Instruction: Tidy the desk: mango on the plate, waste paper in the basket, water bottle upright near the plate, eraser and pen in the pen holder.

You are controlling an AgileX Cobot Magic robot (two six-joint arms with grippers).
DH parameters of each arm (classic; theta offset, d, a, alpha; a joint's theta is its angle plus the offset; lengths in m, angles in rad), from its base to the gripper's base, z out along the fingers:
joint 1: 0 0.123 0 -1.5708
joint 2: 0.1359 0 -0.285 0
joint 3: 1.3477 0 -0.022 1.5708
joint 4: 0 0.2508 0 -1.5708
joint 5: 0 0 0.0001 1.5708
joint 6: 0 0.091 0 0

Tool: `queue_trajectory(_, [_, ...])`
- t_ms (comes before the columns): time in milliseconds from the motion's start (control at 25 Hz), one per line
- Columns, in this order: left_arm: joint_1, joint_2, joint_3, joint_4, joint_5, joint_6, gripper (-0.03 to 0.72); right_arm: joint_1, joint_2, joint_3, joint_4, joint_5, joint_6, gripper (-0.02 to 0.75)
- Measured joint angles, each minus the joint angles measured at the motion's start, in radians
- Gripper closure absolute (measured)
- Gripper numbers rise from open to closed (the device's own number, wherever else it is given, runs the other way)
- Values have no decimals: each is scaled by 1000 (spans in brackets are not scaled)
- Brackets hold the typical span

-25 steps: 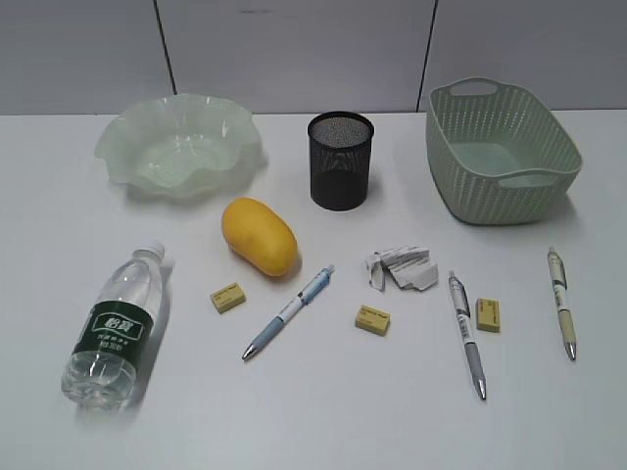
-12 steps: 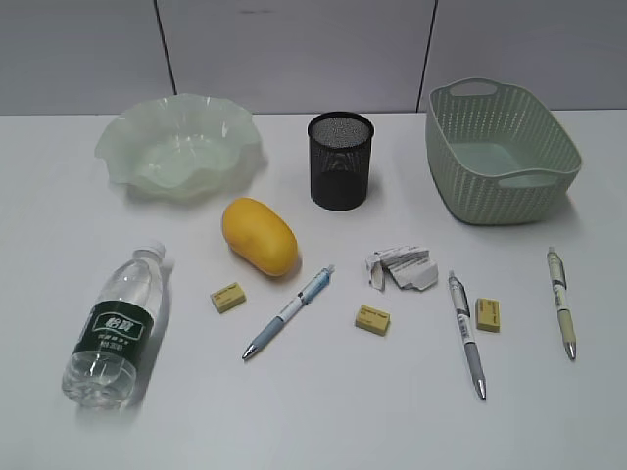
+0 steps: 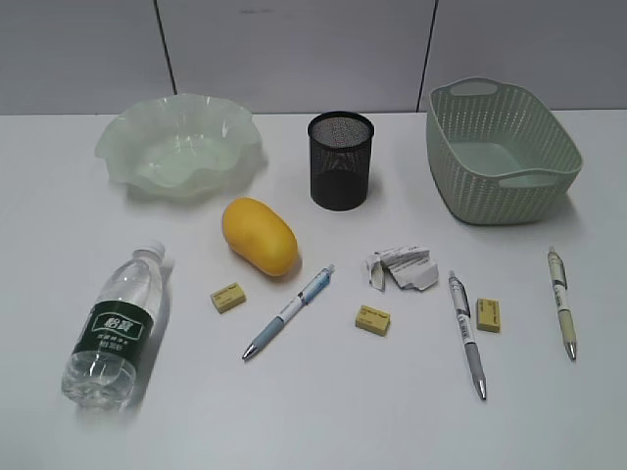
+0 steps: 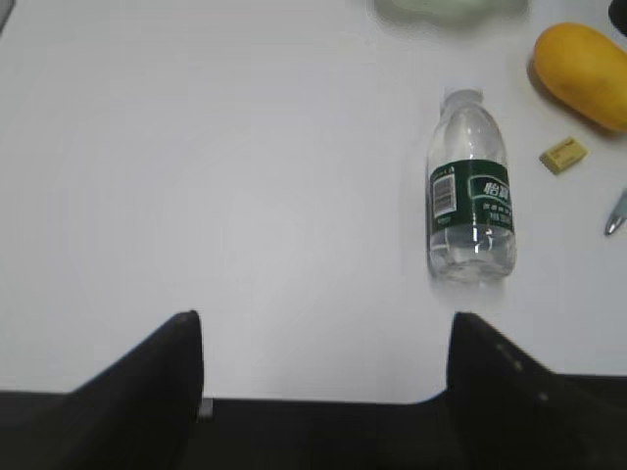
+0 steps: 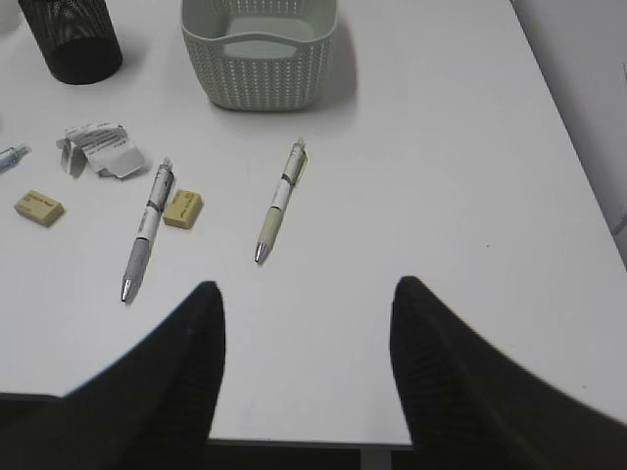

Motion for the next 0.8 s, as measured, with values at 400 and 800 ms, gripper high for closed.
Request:
queue_trajectory(400, [0, 545, -285, -109, 20, -155, 99, 0, 0, 0, 8, 0, 0, 302])
queue_trajectory(800, [-205, 963, -431, -132, -53, -359, 85, 0, 0, 0, 0, -1, 0, 302])
